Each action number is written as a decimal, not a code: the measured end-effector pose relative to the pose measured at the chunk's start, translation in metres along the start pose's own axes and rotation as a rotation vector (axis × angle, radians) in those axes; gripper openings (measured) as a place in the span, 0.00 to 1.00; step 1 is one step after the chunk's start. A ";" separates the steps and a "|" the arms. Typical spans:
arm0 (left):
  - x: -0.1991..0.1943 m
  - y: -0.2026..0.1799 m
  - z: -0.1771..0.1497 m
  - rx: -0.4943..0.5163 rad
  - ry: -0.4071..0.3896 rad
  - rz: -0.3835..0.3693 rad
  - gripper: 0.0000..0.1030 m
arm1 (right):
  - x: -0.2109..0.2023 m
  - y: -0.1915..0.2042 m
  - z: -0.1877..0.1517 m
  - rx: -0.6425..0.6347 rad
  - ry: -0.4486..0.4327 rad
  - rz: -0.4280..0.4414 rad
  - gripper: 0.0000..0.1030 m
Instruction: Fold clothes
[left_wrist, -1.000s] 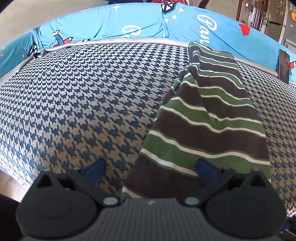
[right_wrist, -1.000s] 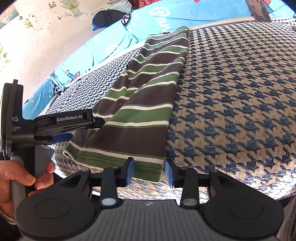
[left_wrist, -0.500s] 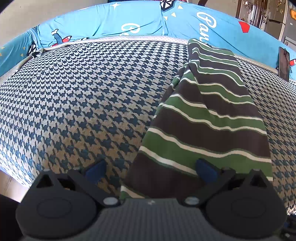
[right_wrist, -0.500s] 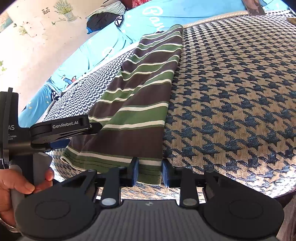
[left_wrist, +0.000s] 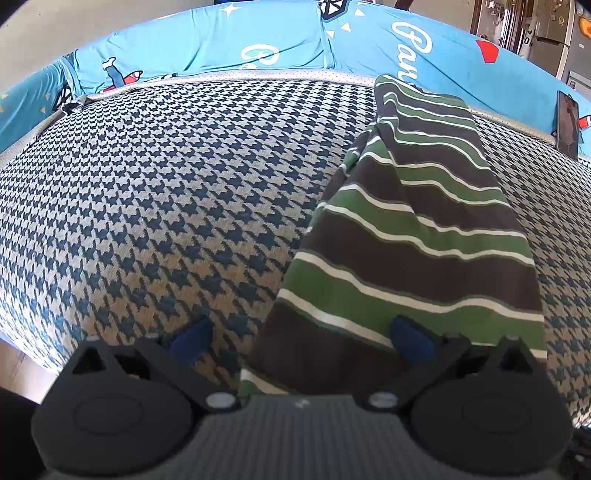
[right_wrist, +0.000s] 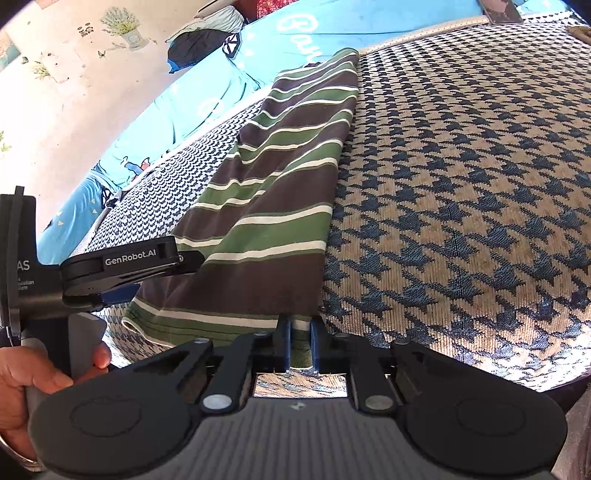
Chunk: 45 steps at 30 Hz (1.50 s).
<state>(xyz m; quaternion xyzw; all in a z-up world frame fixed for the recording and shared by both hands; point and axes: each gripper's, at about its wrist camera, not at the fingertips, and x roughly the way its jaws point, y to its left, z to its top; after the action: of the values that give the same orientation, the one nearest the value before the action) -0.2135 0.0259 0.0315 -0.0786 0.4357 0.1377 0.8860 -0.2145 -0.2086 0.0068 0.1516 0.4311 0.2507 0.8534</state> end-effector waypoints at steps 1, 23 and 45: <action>0.000 0.000 0.000 0.001 0.000 0.001 1.00 | 0.000 0.001 0.000 -0.004 -0.001 -0.002 0.12; 0.002 -0.001 -0.002 0.002 -0.008 0.008 1.00 | -0.002 0.007 -0.002 -0.048 -0.009 -0.024 0.11; -0.002 0.003 -0.002 -0.026 -0.015 0.021 1.00 | -0.019 0.026 -0.009 -0.218 0.009 -0.036 0.07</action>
<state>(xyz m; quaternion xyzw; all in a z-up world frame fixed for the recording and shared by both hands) -0.2167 0.0284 0.0318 -0.0846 0.4278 0.1530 0.8868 -0.2388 -0.1972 0.0263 0.0490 0.4076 0.2817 0.8672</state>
